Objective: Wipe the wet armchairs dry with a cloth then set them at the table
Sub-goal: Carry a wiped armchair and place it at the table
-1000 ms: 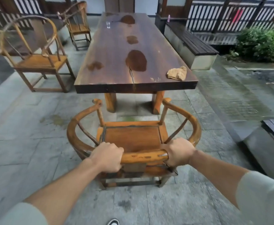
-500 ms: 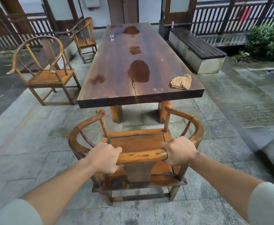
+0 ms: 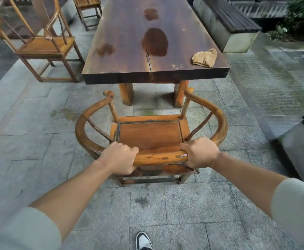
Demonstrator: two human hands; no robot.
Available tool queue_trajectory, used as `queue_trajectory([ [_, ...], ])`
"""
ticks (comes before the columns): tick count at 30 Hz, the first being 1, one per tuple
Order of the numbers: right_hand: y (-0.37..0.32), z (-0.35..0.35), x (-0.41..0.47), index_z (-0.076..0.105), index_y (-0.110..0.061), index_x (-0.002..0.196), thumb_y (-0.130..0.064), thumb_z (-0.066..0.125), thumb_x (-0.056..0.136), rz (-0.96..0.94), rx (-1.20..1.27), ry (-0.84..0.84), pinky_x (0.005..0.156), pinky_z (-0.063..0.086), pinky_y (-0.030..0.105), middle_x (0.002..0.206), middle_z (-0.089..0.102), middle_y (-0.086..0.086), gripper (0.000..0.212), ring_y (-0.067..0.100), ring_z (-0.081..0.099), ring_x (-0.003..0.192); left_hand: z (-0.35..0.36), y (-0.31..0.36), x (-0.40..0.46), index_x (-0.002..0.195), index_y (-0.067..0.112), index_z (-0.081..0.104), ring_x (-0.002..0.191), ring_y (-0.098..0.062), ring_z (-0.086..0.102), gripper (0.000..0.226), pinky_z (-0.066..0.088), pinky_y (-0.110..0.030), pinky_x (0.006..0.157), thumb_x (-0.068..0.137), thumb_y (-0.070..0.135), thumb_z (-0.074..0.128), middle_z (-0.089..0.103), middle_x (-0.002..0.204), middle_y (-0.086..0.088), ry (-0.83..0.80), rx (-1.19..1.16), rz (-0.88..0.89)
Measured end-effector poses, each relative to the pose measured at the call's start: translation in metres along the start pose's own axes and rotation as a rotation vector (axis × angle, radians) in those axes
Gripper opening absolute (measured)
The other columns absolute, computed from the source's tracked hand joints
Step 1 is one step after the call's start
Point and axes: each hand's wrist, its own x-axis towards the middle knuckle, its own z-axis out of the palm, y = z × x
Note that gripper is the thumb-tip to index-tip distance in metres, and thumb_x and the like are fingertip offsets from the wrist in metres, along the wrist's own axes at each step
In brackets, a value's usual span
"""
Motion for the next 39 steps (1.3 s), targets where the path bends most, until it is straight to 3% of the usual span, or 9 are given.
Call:
queue_trajectory([
  [6,-0.012,-0.010,0.001,0.048,-0.032,0.081,-0.062,0.047,0.086,0.069,0.048,-0.092,0.060,0.054,0.028,0.066,0.061,-0.011,0.030,0.014,0.060,0.057,-0.003,-0.002,-0.003,0.088,0.024,0.050,0.065,-0.021,0.061,0.037,0.043,-0.034,0.060,0.081,0.059,0.058,0.043,0.061,0.010,-0.048,-0.099,0.037],
  [12,0.001,-0.026,0.005,0.056,-0.028,0.075,-0.065,0.053,0.074,0.079,0.161,-0.299,0.053,0.050,0.021,0.060,0.060,-0.014,0.037,0.000,0.056,0.054,-0.005,-0.027,-0.003,0.098,0.025,0.053,0.072,-0.016,0.053,0.081,0.039,-0.034,0.058,0.068,0.098,0.033,0.049,0.075,0.009,-0.163,-0.327,0.068],
  [14,0.003,-0.027,0.007,0.058,-0.029,0.074,-0.069,0.052,0.071,0.094,0.186,-0.330,0.050,0.045,0.018,0.060,0.061,-0.015,0.041,-0.001,0.056,0.054,-0.002,-0.046,-0.010,0.082,0.024,0.054,0.064,-0.013,0.053,0.087,0.037,-0.031,0.053,0.061,0.104,0.027,0.054,0.071,0.007,-0.194,-0.371,0.014],
  [26,0.023,-0.026,0.032,0.066,-0.032,0.079,-0.085,0.071,0.056,0.074,0.391,-0.651,0.056,0.047,0.025,0.065,0.064,-0.024,0.058,-0.005,0.058,0.057,0.009,-0.070,-0.001,0.065,0.023,0.049,0.048,-0.006,0.041,0.074,0.029,-0.030,0.051,0.073,0.095,0.035,0.045,0.055,0.010,-0.243,-0.663,-0.125],
  [30,0.026,-0.036,0.036,0.065,-0.028,0.078,-0.091,0.069,0.055,0.080,0.596,-0.736,0.061,0.047,0.022,0.063,0.063,-0.018,0.067,-0.005,0.056,0.054,0.008,-0.064,0.006,0.064,0.025,0.053,0.050,-0.009,0.055,0.054,0.036,-0.027,0.049,0.092,0.069,0.039,0.055,0.053,0.005,-0.045,-0.699,-0.404],
  [32,0.027,-0.033,0.035,0.067,-0.026,0.078,-0.091,0.061,0.066,0.183,0.761,-0.597,0.062,0.051,0.023,0.066,0.066,-0.013,0.066,0.002,0.061,0.057,0.010,-0.058,0.010,0.063,0.023,0.056,0.062,-0.018,0.062,0.039,0.042,-0.028,0.053,0.092,0.050,0.052,0.058,0.057,0.007,0.024,-0.655,-0.636],
  [35,0.019,-0.023,0.031,0.068,-0.026,0.077,-0.080,0.055,0.083,0.552,0.635,-0.175,0.078,0.057,0.034,0.073,0.070,-0.007,0.056,0.012,0.067,0.070,0.012,-0.046,0.012,0.084,0.026,0.062,0.111,-0.029,0.050,0.011,0.038,-0.046,0.100,0.083,0.038,0.062,0.057,0.099,0.002,0.086,-0.470,-0.929],
  [38,0.004,-0.015,0.030,0.070,-0.025,0.097,-0.044,0.065,0.080,0.886,0.155,0.085,0.108,0.039,0.050,0.112,0.066,0.004,0.026,0.027,0.055,0.111,0.014,-0.049,0.008,0.137,0.006,0.041,0.132,-0.042,0.032,0.073,0.031,-0.054,0.112,0.078,0.036,0.072,0.034,0.142,-0.021,0.025,-0.684,-1.359],
  [39,-0.002,-0.016,0.029,0.063,-0.022,0.118,-0.039,0.069,0.073,1.085,0.180,0.089,0.113,0.031,0.052,0.131,0.055,0.010,0.049,0.033,0.045,0.126,0.014,-0.051,0.006,0.147,0.002,0.027,0.132,-0.045,0.035,0.087,0.037,-0.054,0.109,0.080,0.033,0.073,0.026,0.149,-0.025,0.059,-0.869,-1.518],
])
